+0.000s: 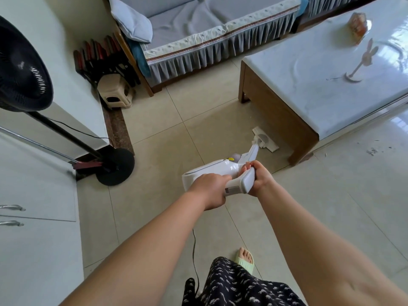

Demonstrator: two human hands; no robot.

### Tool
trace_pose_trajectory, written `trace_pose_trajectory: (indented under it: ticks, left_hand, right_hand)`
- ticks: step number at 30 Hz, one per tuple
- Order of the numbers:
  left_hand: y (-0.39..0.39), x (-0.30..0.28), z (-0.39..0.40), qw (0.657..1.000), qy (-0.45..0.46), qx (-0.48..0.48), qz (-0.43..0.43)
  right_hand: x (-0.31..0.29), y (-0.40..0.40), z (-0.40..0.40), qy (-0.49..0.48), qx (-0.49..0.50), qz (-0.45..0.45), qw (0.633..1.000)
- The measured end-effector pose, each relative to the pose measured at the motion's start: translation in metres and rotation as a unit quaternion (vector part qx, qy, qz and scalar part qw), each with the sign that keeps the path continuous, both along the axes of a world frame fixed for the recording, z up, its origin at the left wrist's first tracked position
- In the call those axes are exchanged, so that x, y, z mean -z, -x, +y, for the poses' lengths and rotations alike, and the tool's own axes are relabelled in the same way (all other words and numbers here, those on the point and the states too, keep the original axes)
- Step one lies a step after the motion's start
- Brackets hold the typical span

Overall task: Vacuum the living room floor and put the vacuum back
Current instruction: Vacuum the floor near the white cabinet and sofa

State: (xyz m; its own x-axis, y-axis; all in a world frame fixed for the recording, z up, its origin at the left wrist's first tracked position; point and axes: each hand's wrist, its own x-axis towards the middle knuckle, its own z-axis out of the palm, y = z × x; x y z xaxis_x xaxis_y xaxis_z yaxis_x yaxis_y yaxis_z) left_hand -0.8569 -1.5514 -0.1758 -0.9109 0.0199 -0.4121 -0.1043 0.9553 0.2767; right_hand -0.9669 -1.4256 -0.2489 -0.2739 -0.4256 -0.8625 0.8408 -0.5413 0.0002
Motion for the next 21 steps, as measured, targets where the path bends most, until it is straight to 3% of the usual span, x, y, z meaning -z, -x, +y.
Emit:
trace_pose_trajectory:
  ticks: [12, 21]
  left_hand:
    - [-0.010, 0.004, 0.024, 0.999, -0.035, 0.013, -0.011]
    - [-0.068, -0.004, 0.004, 0.998, -0.030, 0.057, -0.028]
  right_hand:
    - [-0.001, -0.016, 0.025, -0.038, 0.002, 0.002, 0.999]
    - [0.008, -0.082, 0.012, -0.015, 0.043, -0.014, 0.999]
